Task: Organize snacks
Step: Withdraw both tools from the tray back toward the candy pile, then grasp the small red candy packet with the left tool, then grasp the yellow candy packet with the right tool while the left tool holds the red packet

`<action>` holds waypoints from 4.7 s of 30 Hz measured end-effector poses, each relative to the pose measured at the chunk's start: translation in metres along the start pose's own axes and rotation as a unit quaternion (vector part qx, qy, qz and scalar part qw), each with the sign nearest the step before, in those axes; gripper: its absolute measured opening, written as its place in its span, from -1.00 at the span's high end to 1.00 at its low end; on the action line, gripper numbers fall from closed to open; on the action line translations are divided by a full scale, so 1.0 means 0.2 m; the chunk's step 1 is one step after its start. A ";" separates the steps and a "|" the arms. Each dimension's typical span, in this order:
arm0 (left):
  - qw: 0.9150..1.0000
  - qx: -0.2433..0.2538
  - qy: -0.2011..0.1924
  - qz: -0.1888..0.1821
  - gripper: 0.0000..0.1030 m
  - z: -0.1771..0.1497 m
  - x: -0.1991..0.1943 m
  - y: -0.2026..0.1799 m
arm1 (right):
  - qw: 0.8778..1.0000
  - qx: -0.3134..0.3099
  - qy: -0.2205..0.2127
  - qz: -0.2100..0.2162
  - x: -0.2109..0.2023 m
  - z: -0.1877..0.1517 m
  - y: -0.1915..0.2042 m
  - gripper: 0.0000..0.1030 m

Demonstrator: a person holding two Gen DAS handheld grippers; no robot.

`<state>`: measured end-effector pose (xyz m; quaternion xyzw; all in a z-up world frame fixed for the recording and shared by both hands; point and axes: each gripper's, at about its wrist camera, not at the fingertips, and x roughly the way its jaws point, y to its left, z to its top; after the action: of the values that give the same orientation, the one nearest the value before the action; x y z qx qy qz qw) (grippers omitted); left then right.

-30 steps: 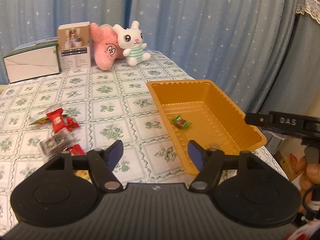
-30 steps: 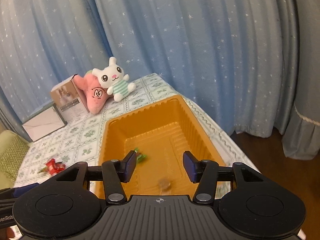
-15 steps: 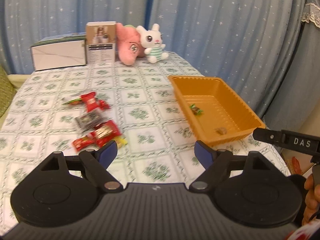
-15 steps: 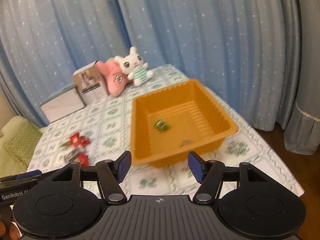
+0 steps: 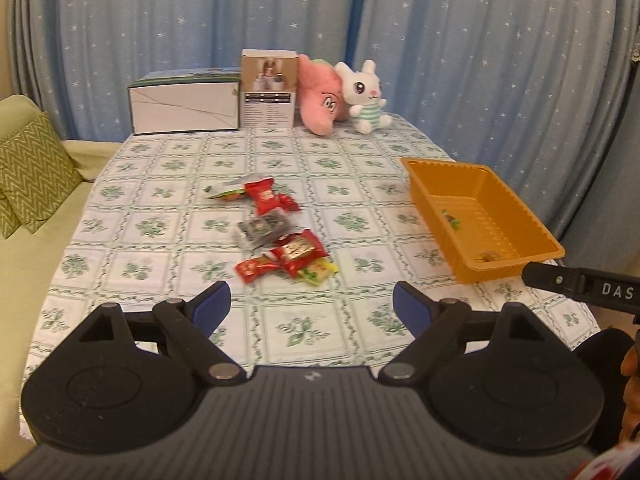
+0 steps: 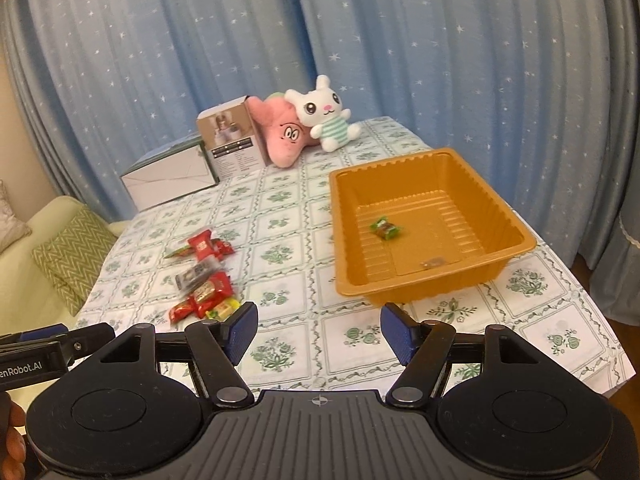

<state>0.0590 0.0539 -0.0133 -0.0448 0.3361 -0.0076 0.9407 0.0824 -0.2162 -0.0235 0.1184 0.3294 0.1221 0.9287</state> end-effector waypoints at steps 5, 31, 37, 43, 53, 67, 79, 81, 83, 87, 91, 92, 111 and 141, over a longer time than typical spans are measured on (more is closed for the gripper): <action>1.000 -0.004 0.002 0.006 -0.69 -0.01 0.00 0.04 | 1.000 -0.005 0.002 0.002 0.01 -0.01 0.02 -0.33; 0.993 0.100 0.054 0.016 -0.67 0.12 0.41 0.22 | 0.997 -0.057 0.043 0.031 0.40 -0.08 0.20 -0.33; 0.987 0.137 0.083 -0.005 -0.54 0.13 0.62 0.27 | 0.994 -0.080 0.056 0.042 0.57 -0.08 0.27 -0.33; 0.978 0.179 0.097 -0.038 -0.38 0.11 0.82 0.31 | 0.993 -0.085 0.064 0.047 0.73 -0.09 0.28 -0.33; 0.969 0.199 0.120 -0.081 0.18 0.11 1.06 0.36 | 0.992 -0.086 0.078 0.056 0.88 -0.11 0.30 -0.33; 0.990 0.082 0.095 -0.058 0.56 0.10 1.00 0.37 | 0.990 -0.081 0.089 0.077 1.01 -0.12 0.38 -0.32; 0.994 0.057 0.077 -0.044 0.74 0.12 0.97 0.44 | 0.992 -0.084 0.080 0.043 1.16 -0.10 0.50 -0.01; 0.994 0.058 0.077 -0.047 0.66 0.12 0.96 0.44 | 0.992 -0.090 0.078 0.037 1.18 -0.11 0.52 -0.01; 0.994 0.059 0.076 -0.050 0.62 0.11 0.96 0.45 | 0.990 -0.112 0.074 0.030 1.19 -0.12 0.55 -0.01; 0.994 0.053 0.075 -0.052 0.49 0.10 0.96 0.46 | 0.982 -0.175 0.076 0.020 1.19 -0.16 0.59 -0.02; 0.994 0.058 0.076 -0.055 0.33 0.09 0.96 0.46 | 0.980 -0.181 0.084 0.016 1.16 -0.16 0.54 -0.02; 0.994 0.062 0.077 -0.055 0.24 0.09 0.97 0.45 | 0.980 -0.180 0.084 0.014 1.15 -0.16 0.53 -0.01; 0.988 0.113 0.093 -0.054 0.44 0.02 0.97 0.36 | 0.981 -0.170 0.088 -0.011 1.04 -0.18 0.39 -0.02; 0.993 0.079 0.075 -0.052 -0.07 0.01 0.96 0.37 | 0.988 -0.142 0.060 -0.005 1.14 -0.14 0.40 0.00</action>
<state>0.2085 0.1199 -0.1401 0.0126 0.4013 -0.0861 0.9118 0.2254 -0.0682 -0.1535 -0.0241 0.3648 0.1695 0.9152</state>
